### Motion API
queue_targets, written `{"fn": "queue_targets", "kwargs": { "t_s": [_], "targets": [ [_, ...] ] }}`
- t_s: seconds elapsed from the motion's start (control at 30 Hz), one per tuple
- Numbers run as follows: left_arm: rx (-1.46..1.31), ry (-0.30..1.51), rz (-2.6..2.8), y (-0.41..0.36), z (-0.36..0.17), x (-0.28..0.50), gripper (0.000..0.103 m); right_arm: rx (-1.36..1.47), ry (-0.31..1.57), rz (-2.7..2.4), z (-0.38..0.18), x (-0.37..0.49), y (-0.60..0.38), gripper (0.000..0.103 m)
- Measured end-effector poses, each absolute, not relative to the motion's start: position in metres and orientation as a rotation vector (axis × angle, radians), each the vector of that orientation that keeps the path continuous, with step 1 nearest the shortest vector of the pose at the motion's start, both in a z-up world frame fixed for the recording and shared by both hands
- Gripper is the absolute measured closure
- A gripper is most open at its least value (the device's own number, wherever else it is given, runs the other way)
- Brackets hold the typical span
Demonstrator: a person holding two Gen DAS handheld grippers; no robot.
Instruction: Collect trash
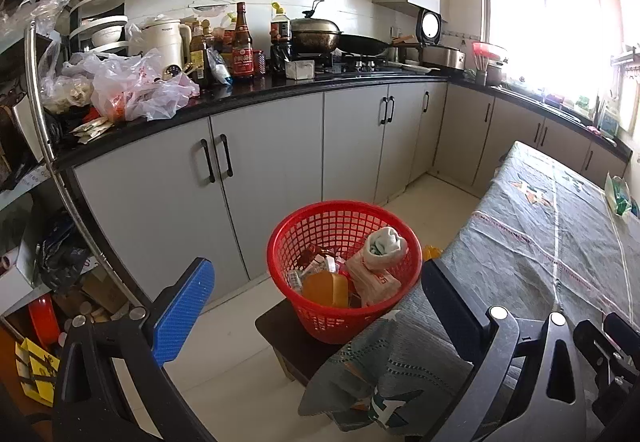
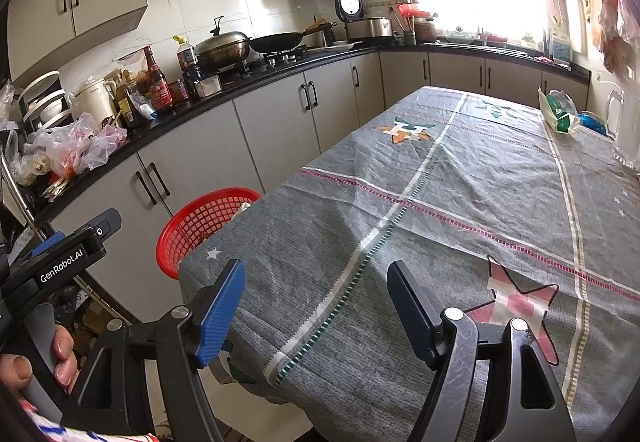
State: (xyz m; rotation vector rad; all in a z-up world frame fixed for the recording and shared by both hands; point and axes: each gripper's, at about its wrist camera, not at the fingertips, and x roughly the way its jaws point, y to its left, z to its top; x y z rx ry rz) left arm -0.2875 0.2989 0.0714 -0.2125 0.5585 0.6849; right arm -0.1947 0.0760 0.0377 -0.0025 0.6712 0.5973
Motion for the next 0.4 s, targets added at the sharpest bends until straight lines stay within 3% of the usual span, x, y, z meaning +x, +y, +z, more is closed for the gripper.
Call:
{"fn": "queue_targets", "kwargs": {
  "t_s": [0.4],
  "targets": [
    [-0.135,0.565,0.638,0.276,0.076,-0.268,0.000,0.042,0.712,0.573,0.030,-0.185,0.062,0.024]
  ]
}}
